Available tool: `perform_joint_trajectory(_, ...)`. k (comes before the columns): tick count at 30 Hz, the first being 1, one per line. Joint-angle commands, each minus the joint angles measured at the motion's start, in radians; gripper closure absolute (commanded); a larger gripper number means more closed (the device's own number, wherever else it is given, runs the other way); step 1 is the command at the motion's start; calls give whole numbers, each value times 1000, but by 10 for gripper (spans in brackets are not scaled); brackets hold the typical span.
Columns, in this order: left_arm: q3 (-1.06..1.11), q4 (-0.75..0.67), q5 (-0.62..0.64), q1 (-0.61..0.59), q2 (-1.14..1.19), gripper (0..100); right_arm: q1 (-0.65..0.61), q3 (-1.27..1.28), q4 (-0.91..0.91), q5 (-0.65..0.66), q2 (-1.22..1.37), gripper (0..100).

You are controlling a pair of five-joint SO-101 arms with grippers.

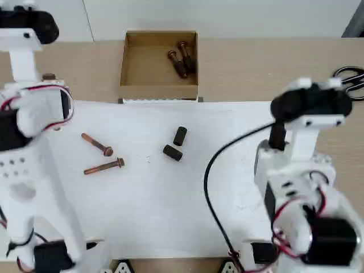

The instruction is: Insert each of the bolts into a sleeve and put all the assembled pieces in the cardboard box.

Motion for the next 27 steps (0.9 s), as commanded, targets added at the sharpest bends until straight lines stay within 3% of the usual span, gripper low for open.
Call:
perform_joint_trajectory(1,101,-44,107,17,-147,994,-35,97,-4,11,-99,996)
perform_joint_trajectory(7,464,-265,293,31,-379,994,-71,325,-165,12,-309,996)
perform_joint_trajectory(14,957,-566,465,127,-756,994,-243,615,-355,14,-567,996)
perform_joint_trajectory(21,1405,-838,552,232,-1140,994,-421,879,-453,14,-774,996)
perform_joint_trajectory(27,1620,-905,554,334,-1436,994,-539,979,-564,12,-771,996)
